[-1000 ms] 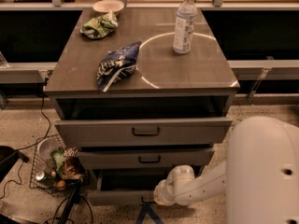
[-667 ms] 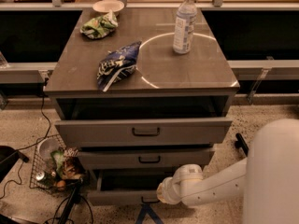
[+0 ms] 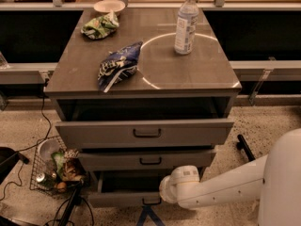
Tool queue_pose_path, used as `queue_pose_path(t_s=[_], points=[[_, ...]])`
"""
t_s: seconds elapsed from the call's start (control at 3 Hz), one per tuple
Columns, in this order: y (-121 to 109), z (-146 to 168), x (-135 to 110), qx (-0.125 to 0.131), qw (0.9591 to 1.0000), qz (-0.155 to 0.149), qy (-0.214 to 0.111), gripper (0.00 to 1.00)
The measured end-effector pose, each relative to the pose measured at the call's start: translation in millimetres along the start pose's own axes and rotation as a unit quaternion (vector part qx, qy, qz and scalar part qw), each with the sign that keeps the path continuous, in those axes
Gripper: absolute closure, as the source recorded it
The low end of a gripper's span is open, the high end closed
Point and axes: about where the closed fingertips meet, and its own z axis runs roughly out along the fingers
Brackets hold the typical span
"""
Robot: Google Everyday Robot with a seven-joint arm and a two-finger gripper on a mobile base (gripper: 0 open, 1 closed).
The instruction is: Open bottom drawer
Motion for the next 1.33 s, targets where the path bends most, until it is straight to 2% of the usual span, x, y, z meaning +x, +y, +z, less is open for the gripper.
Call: queue_pose_path(t_s=[0.33, 0.67, 1.0, 1.33], points=[[-5, 9, 20, 0.011, 0.9982, 0.001, 0.059, 1.0], [-13, 17, 44, 0.02, 0.9937, 0.004, 0.11, 1.0], [-13, 18, 44, 0.02, 0.9937, 0.005, 0.11, 1.0], [-22, 21, 60, 0.036, 0.9932, 0.016, 0.109, 1.0]])
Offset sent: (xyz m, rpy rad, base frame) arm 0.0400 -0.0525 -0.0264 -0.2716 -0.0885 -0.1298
